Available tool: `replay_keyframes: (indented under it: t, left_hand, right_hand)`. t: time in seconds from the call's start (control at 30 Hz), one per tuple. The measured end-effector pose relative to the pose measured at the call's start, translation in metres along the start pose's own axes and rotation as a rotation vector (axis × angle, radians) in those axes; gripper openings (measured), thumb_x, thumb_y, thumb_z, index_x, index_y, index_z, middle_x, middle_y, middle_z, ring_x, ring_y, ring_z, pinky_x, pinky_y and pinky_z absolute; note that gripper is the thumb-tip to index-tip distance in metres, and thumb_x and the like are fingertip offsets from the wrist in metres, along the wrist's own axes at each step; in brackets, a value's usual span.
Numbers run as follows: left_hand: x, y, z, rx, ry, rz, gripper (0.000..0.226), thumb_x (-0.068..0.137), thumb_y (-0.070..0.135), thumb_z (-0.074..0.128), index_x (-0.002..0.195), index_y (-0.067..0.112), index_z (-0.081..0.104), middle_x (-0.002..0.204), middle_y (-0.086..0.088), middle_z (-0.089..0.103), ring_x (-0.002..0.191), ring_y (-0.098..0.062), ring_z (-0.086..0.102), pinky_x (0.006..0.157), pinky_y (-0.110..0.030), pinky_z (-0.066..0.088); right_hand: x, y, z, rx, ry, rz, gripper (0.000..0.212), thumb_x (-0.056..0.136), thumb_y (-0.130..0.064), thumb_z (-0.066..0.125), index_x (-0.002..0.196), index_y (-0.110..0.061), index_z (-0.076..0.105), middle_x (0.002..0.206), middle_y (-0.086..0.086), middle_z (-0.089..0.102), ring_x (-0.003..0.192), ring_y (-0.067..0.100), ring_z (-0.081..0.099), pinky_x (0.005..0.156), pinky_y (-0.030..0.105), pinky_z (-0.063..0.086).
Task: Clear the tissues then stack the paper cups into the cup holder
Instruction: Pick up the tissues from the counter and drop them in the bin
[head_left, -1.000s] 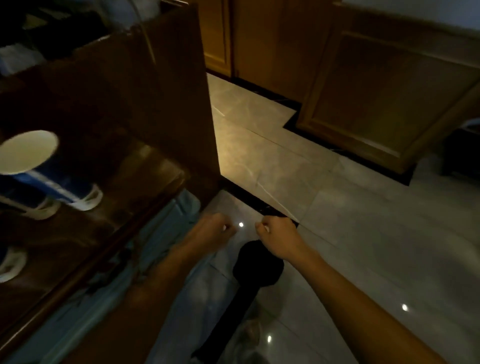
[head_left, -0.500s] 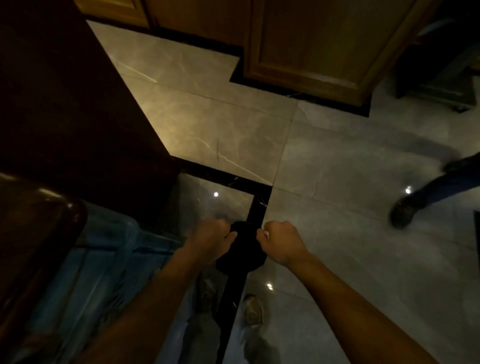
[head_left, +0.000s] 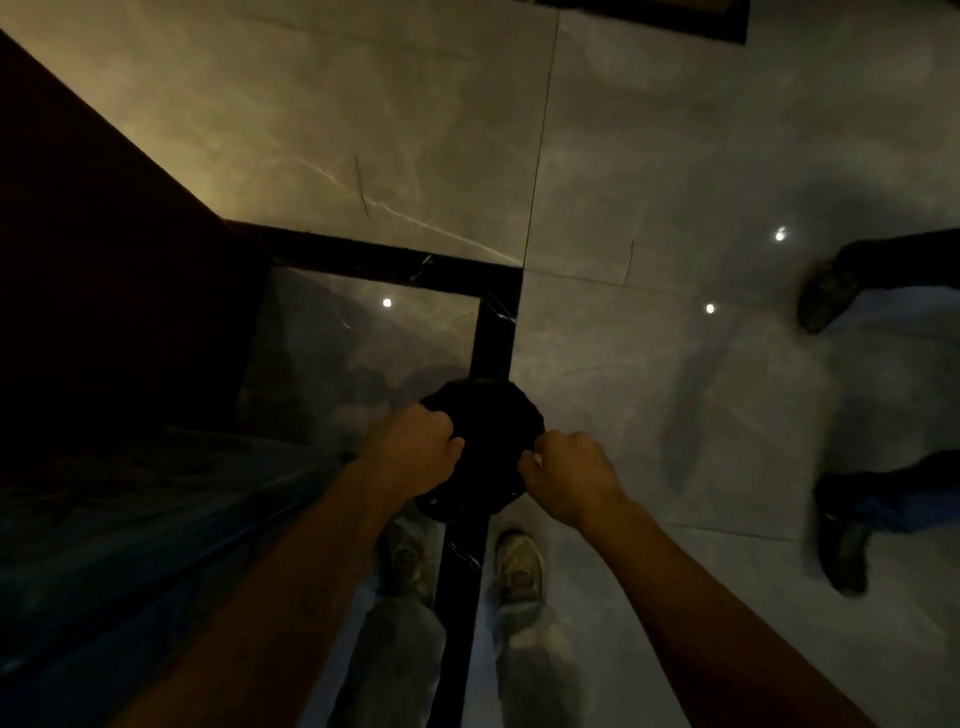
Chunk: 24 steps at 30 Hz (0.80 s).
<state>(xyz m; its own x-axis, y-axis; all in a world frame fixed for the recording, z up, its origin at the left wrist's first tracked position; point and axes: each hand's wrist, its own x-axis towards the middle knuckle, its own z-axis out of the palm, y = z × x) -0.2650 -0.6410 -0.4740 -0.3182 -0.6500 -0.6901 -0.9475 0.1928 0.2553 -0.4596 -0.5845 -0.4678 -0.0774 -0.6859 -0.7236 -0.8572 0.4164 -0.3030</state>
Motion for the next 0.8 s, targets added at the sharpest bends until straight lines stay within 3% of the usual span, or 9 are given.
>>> replay_keyframes:
  t: [0.13, 0.23, 0.33, 0.5, 0.57, 0.67, 0.8]
  left_hand:
    - [0.047, -0.006, 0.049, -0.008, -0.090, 0.002, 0.052, 0.111, 0.037, 0.047, 0.064, 0.016, 0.044, 0.062, -0.003, 0.047, 0.062, -0.022, 0.050, 0.065, -0.034, 0.042]
    - [0.080, -0.010, 0.083, 0.002, -0.102, -0.015, 0.047, 0.111, 0.036, 0.048, 0.072, 0.011, 0.051, 0.063, -0.002, 0.043, 0.061, -0.020, 0.047, 0.065, -0.033, 0.042]
    - [0.110, -0.016, 0.114, 0.017, -0.111, -0.018, 0.040, 0.111, 0.035, 0.048, 0.081, 0.010, 0.058, 0.066, -0.003, 0.046, 0.059, -0.019, 0.044, 0.064, -0.032, 0.040]
    - [0.158, -0.025, 0.153, 0.019, -0.146, -0.014, 0.035, 0.111, 0.033, 0.048, 0.086, 0.010, 0.056, 0.066, -0.001, 0.038, 0.055, -0.018, 0.039, 0.065, -0.033, 0.040]
    - [0.171, -0.028, 0.165, 0.025, -0.157, -0.016, 0.034, 0.111, 0.033, 0.047, 0.091, 0.010, 0.062, 0.070, -0.003, 0.044, 0.059, -0.020, 0.043, 0.065, -0.033, 0.041]
    - [0.185, -0.031, 0.175, 0.038, -0.181, 0.017, 0.029, 0.111, 0.028, 0.049, 0.102, 0.007, 0.066, 0.094, -0.015, 0.064, 0.080, -0.032, 0.059, 0.066, -0.033, 0.042]
    - [0.199, -0.035, 0.181, 0.036, -0.148, 0.049, 0.023, 0.106, 0.019, 0.056, 0.122, 0.005, 0.064, 0.119, -0.020, 0.068, 0.105, -0.040, 0.068, 0.068, -0.034, 0.042]
  right_hand:
    - [0.045, 0.023, 0.048, -0.012, -0.040, 0.026, 0.044, 0.101, -0.031, 0.051, 0.064, -0.012, 0.039, 0.072, 0.012, 0.050, 0.079, 0.036, 0.061, 0.062, 0.030, 0.038]
    - [0.080, 0.038, 0.080, -0.023, -0.045, 0.037, 0.036, 0.100, -0.031, 0.052, 0.072, -0.009, 0.048, 0.077, 0.012, 0.054, 0.080, 0.033, 0.058, 0.065, 0.030, 0.038]
    - [0.115, 0.051, 0.109, -0.027, -0.041, 0.017, 0.040, 0.100, -0.029, 0.052, 0.064, -0.014, 0.040, 0.063, 0.002, 0.040, 0.067, 0.027, 0.050, 0.062, 0.029, 0.036]
    - [0.160, 0.069, 0.144, -0.022, -0.044, 0.000, 0.042, 0.099, -0.028, 0.052, 0.062, -0.016, 0.037, 0.061, 0.003, 0.041, 0.058, 0.024, 0.046, 0.056, 0.026, 0.032]
    - [0.174, 0.073, 0.153, -0.005, -0.049, 0.000, 0.036, 0.099, -0.026, 0.053, 0.067, -0.012, 0.043, 0.067, 0.005, 0.049, 0.059, 0.023, 0.049, 0.055, 0.025, 0.032]
    - [0.193, 0.075, 0.159, 0.023, -0.059, -0.035, 0.017, 0.100, -0.022, 0.053, 0.090, -0.008, 0.055, 0.088, 0.013, 0.061, 0.083, 0.035, 0.063, 0.066, 0.033, 0.045]
    - [0.207, 0.075, 0.164, -0.001, -0.066, -0.083, 0.029, 0.100, -0.022, 0.055, 0.122, -0.003, 0.055, 0.113, 0.020, 0.062, 0.100, 0.040, 0.063, 0.080, 0.040, 0.052]
